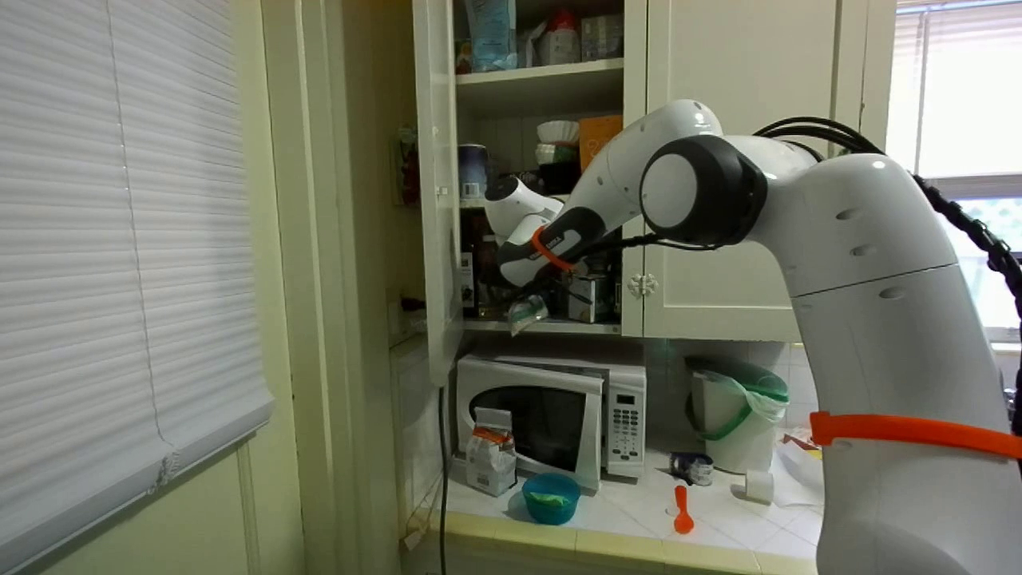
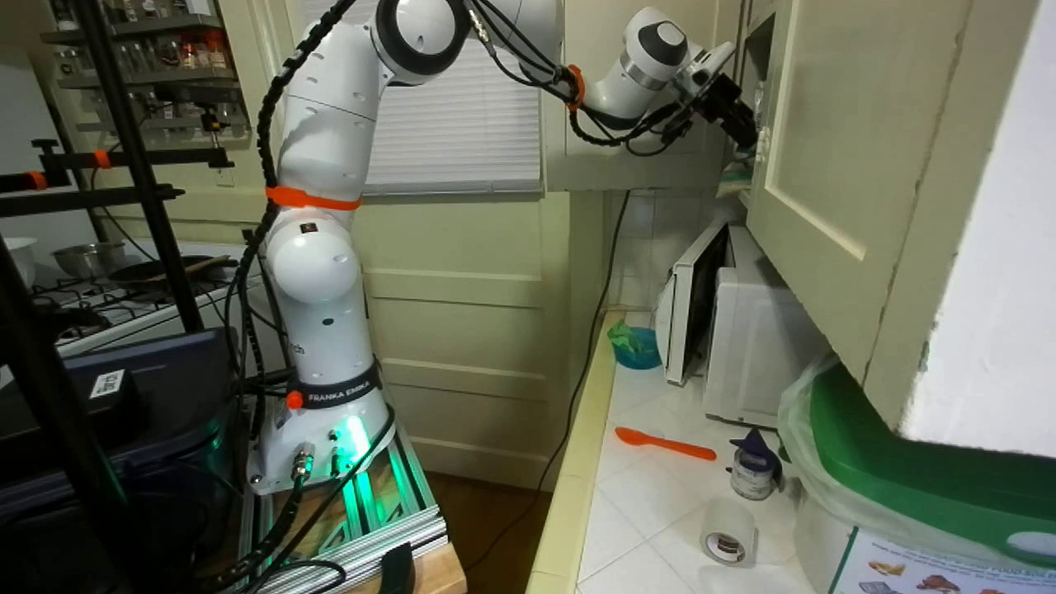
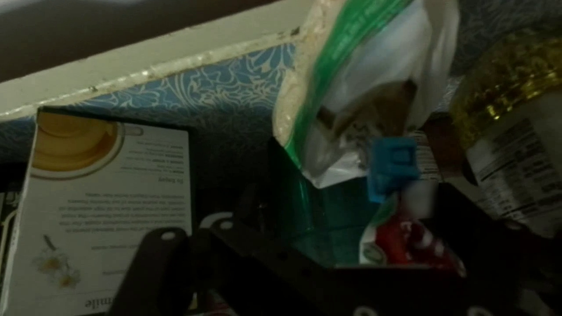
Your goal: Move the salt packet from the second to the bottom shelf
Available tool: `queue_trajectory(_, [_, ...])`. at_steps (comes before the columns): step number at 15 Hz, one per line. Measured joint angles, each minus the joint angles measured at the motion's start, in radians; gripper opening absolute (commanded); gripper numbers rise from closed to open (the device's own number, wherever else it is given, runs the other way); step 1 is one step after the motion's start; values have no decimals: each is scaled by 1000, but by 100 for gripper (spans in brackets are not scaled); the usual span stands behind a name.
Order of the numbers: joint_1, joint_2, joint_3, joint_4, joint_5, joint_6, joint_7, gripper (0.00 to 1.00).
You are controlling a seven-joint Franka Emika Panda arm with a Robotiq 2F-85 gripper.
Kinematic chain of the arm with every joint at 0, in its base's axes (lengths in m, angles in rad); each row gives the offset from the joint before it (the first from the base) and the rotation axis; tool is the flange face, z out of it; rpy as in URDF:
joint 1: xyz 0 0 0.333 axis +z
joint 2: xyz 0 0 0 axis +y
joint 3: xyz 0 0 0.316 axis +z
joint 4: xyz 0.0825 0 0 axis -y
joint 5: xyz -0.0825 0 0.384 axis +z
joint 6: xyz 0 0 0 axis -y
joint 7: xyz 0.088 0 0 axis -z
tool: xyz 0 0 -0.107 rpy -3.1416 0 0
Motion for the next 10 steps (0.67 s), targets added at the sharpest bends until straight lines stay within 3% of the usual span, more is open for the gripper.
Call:
queue_trajectory(5, [6, -1, 3, 6, 19, 0, -69, 100])
queue_trajectory(10, [6, -22, 16, 4, 88, 0, -233, 100])
